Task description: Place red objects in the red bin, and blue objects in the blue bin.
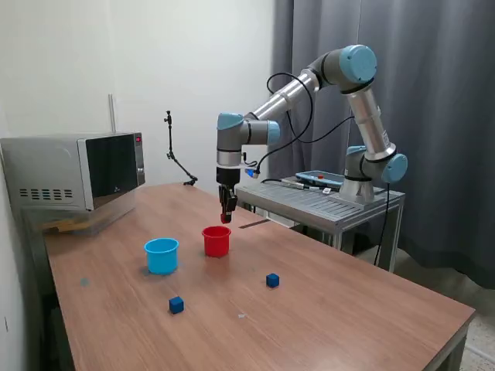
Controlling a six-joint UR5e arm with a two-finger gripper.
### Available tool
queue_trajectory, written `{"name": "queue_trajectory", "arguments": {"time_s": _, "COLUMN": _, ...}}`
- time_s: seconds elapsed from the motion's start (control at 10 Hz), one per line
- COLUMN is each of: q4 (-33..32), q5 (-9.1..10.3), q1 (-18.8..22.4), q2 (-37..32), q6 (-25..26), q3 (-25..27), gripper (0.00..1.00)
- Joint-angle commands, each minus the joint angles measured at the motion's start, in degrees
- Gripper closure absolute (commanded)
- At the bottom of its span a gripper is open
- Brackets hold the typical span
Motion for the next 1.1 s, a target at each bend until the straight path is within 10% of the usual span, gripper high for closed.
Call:
{"name": "queue_trajectory", "arguments": {"time_s": 0.0, "q4": -0.13, "q5": 0.02, "q1": 0.00, "q2": 0.55, "q6": -0.21, "q3": -0.48, "gripper": 1.00}}
{"name": "queue_trajectory", "arguments": {"time_s": 1.0, "q4": -1.45, "q5": 0.02, "q1": -0.08, "q2": 2.57, "q6": -1.71, "q3": -2.59, "gripper": 1.00}}
